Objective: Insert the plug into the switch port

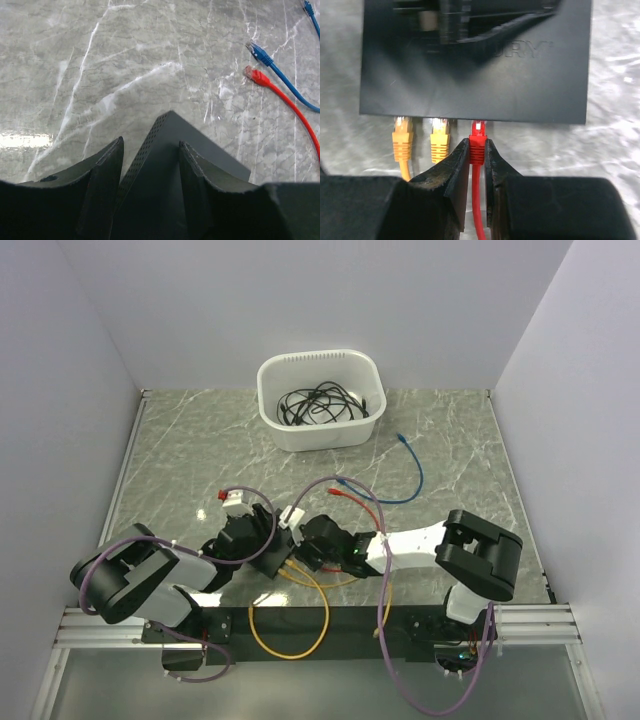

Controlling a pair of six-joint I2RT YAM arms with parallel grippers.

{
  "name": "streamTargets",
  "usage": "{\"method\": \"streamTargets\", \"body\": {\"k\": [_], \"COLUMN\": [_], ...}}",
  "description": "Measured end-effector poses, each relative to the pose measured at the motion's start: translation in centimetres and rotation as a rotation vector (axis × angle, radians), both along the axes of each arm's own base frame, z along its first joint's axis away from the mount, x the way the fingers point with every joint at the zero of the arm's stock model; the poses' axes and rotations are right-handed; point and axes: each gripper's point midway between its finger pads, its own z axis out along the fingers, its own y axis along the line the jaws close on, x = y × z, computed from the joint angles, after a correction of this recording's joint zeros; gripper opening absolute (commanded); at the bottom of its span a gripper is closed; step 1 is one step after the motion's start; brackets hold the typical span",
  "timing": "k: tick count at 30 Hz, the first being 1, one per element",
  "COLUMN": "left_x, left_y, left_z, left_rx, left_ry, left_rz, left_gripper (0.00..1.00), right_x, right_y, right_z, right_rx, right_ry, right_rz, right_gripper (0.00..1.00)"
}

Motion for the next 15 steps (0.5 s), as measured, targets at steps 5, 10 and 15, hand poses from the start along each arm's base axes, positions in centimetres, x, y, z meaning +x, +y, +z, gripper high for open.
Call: {"method": "streamTargets", "body": {"k": [5,10,15], "left_x": [-0.1,-0.1,-0.2], "left_y": [-0.1,-0.4,-1.4], "left_z": [0.1,0.4,1.6], "left_rx": [-0.002,-0.013,-0.064], "left_ry": [-0.001,-0.004,-0.022], "left_rz": [-0.009,-0.019,-0.045], "left_gripper": [0.52,0.53,0.53], "right_x": [-1.6,-2.6,-2.8], "right_y": [0.9,1.7,2.9], "right_z": [0.0,-0.1,0.0], "right_rx": [0.03,0.057,0.106], "right_ry": [0.054,0.087,0.109], "right_rz": [0.046,0.06,0.032], "right_gripper": [0.0,0.0,0.0]}}
